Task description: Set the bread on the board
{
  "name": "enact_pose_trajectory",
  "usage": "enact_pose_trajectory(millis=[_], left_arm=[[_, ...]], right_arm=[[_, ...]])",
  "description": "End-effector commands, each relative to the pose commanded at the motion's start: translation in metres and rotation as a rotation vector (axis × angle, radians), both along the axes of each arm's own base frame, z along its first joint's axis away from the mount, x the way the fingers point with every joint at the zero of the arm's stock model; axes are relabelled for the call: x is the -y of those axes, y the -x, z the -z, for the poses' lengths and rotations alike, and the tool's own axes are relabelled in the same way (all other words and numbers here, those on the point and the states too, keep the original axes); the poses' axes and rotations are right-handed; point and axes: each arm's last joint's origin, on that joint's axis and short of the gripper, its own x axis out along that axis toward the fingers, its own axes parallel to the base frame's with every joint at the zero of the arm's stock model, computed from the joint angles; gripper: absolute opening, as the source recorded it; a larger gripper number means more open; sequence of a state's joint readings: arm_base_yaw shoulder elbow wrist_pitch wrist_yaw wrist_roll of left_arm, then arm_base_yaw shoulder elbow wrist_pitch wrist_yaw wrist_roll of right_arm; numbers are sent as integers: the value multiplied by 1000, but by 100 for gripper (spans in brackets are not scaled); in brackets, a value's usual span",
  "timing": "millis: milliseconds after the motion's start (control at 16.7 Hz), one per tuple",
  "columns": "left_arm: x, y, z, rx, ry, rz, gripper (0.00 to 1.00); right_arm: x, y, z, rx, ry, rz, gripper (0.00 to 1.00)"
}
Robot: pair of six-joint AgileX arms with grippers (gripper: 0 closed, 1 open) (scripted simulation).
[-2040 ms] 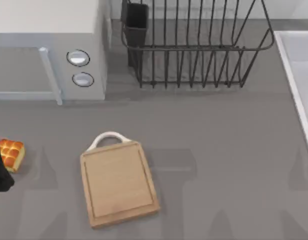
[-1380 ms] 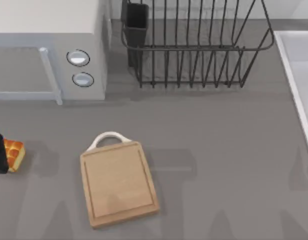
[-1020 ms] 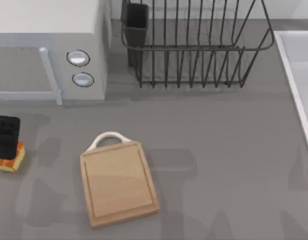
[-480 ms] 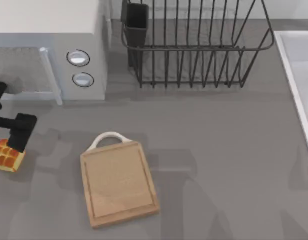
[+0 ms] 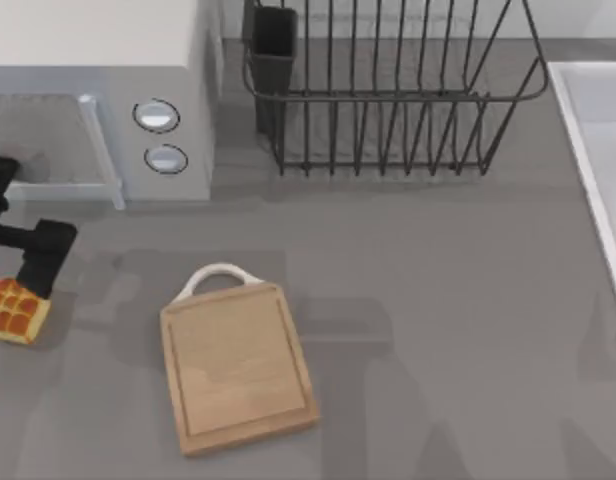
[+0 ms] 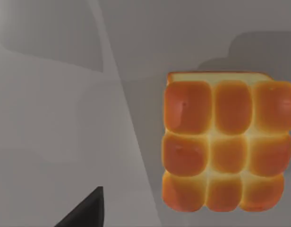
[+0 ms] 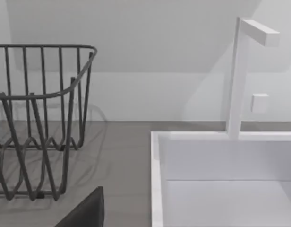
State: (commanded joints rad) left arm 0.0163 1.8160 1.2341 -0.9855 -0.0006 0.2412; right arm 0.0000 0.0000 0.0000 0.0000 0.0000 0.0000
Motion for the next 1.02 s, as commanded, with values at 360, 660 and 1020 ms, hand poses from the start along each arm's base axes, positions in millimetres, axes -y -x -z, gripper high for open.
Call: enact_pose_trajectory(millis=[360,660,1020], left_arm=[[1,14,19,-4,0,-1,100],[1,14,54,-10,0,-2,100],[-1,-1,70,-3,0,-1,100]], right_arm=[[0,0,0,0,0,0,100],[0,0,0,0,0,0,100],[0,0,0,0,0,0,100]])
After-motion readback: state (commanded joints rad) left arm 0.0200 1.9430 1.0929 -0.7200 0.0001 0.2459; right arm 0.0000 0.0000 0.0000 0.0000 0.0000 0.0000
